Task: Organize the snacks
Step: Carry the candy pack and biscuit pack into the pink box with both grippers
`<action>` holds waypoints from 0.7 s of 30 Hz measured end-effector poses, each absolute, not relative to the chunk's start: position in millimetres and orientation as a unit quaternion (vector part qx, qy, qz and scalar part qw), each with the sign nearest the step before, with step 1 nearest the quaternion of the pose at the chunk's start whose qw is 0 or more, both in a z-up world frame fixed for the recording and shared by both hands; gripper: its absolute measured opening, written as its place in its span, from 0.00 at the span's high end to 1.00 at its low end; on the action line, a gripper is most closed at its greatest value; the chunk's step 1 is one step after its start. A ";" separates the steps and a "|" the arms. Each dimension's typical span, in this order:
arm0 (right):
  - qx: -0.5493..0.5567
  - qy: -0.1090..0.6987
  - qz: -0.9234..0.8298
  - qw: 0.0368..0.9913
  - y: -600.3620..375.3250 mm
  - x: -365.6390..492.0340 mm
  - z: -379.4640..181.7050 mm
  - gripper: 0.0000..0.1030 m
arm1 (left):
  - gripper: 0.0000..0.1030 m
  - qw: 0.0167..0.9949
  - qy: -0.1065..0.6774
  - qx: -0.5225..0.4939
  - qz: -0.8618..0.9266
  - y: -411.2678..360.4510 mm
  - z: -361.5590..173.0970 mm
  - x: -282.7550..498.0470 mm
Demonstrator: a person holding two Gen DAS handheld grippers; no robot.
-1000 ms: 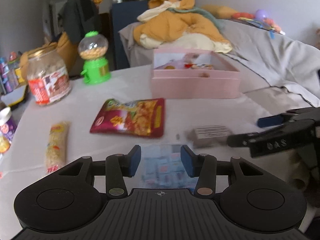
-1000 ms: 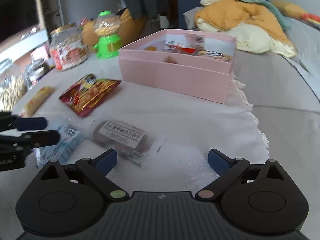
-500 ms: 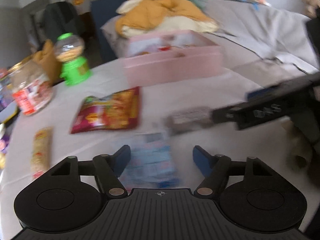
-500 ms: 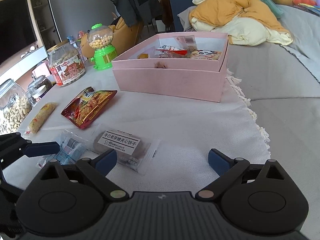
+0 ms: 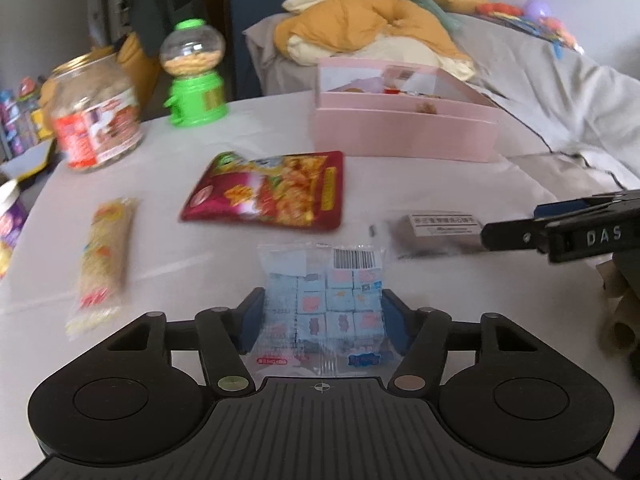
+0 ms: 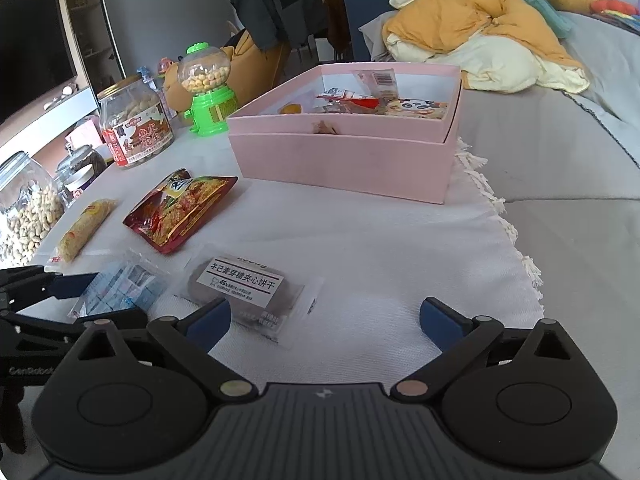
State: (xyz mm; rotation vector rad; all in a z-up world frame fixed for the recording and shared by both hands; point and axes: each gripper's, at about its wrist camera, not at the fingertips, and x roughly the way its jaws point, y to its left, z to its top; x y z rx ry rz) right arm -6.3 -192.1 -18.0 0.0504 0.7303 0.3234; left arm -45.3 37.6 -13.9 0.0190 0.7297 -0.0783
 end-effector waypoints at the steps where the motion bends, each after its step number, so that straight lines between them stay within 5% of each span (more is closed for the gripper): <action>1: 0.027 0.356 0.160 0.920 -193.4 -6.0 -17.4 0.02 | 0.36 0.935 0.355 0.009 -0.023 40.8 -14.2 -51.0; 8: 0.021 0.352 0.250 0.902 -185.8 7.2 -4.5 0.02 | 0.35 0.944 0.328 -0.020 0.008 62.1 -19.2 -71.1; 14: -0.122 0.381 0.239 0.885 -129.7 28.3 -15.7 0.03 | 0.35 0.947 0.321 -0.021 0.007 63.2 -19.9 -73.8; 21: -0.085 0.415 0.329 0.844 -112.4 9.5 1.8 0.02 | 0.35 0.948 0.319 -0.019 0.007 62.4 -20.5 -75.0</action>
